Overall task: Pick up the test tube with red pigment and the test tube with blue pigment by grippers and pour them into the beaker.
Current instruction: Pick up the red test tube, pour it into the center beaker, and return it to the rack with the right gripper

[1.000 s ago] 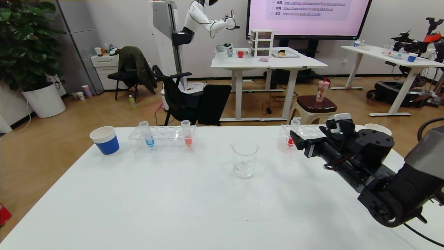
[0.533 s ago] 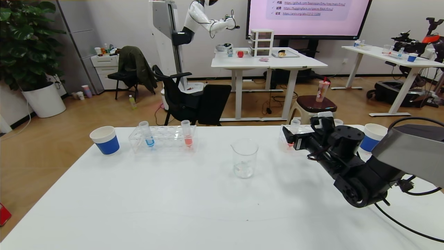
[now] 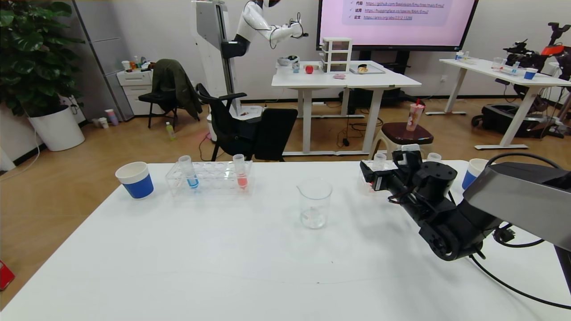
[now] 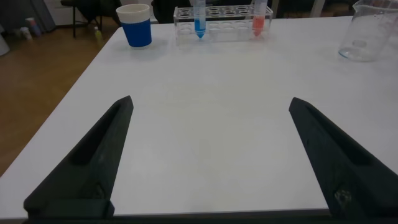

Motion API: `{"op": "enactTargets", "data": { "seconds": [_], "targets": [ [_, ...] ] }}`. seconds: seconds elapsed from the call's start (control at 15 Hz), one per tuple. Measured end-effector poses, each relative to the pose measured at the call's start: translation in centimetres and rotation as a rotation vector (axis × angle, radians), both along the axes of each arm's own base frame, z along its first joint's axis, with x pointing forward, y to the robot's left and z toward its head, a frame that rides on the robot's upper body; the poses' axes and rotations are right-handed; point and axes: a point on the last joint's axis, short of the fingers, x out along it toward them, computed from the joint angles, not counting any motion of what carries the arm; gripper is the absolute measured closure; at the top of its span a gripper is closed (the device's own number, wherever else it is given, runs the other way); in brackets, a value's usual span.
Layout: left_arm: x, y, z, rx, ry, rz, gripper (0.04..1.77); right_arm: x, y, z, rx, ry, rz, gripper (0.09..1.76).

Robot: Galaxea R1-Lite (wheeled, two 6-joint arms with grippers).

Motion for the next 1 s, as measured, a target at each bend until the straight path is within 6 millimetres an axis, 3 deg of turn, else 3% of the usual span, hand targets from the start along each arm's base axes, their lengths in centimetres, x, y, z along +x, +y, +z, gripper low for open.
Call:
{"op": "enactTargets", "data": {
  "seconds": [0.07, 0.2, 0.27, 0.4, 0.67, 1.0],
  "targets": [
    [0.0, 0.0, 0.0, 0.0, 0.0, 0.0, 0.06, 0.0, 0.0, 0.0, 0.001, -0.003, 0.0, 0.55],
    [0.0, 0.0, 0.0, 0.0, 0.0, 0.0, 0.06, 0.1, 0.1, 0.1, 0.002, -0.009, 0.0, 1.4],
    [0.0, 0.0, 0.0, 0.0, 0.0, 0.0, 0.06, 0.1, 0.2, 0.2, 0.003, -0.012, 0.0, 1.53],
    [0.0, 0.0, 0.0, 0.0, 0.0, 0.0, 0.06, 0.1, 0.3, 0.2, 0.004, -0.014, 0.001, 1.32],
    [0.0, 0.0, 0.0, 0.0, 0.0, 0.0, 0.06, 0.0, 0.2, 0.6, 0.0, -0.02, -0.001, 1.34],
    [0.0, 0.0, 0.0, 0.0, 0.0, 0.0, 0.06, -0.5, 0.3, 3.9, -0.005, -0.038, 0.004, 1.34]
  ]
}}
